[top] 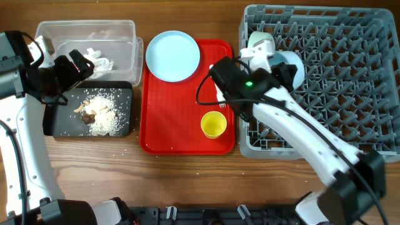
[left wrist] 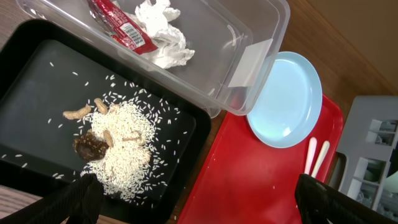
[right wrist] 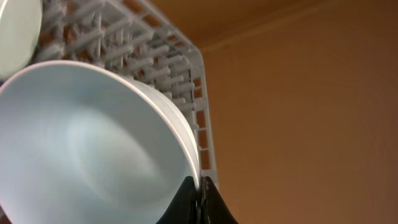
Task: Sort waste into correct bins and load items into the dishwasher rack
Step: 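Place the light-blue bowl in the rack beside the green bowl, then release the bowl and reach the right gripper to the light-blue plate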
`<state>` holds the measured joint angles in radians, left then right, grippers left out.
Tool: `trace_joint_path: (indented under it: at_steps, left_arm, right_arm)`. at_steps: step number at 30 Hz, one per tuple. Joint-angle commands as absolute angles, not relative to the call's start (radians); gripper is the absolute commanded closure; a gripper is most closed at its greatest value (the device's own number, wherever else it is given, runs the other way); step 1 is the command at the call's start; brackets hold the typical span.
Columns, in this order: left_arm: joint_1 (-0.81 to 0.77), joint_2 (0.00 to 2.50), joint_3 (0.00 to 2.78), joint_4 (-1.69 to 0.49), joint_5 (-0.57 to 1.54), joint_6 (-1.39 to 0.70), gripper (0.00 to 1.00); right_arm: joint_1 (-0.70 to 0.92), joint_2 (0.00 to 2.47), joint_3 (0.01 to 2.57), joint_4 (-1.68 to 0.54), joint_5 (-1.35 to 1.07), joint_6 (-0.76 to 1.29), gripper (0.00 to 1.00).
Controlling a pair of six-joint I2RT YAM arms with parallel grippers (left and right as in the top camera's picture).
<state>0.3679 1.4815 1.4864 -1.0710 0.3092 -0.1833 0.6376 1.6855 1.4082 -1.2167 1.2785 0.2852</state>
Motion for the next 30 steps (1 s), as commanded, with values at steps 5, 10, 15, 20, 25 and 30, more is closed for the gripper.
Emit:
trace_joint_path:
  at_steps: [5, 10, 15, 20, 25, 30]
  left_arm:
    - [0.371, 1.486, 1.5, -1.071, 0.321, -0.161, 0.0]
    - [0.371, 1.486, 1.5, -1.071, 0.321, -0.161, 0.0]
    - [0.371, 1.486, 1.5, -1.071, 0.321, -0.161, 0.0]
    - [0.371, 1.486, 1.5, -1.071, 0.321, -0.161, 0.0]
    - [0.371, 1.486, 1.5, -1.071, 0.321, -0.161, 0.0]
    - [0.371, 1.486, 1.5, -1.071, 0.321, -0.161, 0.0]
  right_arm:
    - [0.619, 1.798, 1.399, -1.248, 1.265, 0.236, 0.96]
    - [0.599, 1.81, 1.398, -1.25, 1.24, 0.236, 0.96]
    - [0.593, 1.81, 1.398, -1.244, 1.162, 0.236, 0.96]
    - [0.593, 1.81, 1.398, -1.241, 1.143, 0.234, 0.96]
    - [0.593, 1.81, 1.398, -1.242, 1.048, 0.209, 0.96]
    - [0.594, 1.81, 1.398, -1.234, 1.03, 0.209, 0.96]
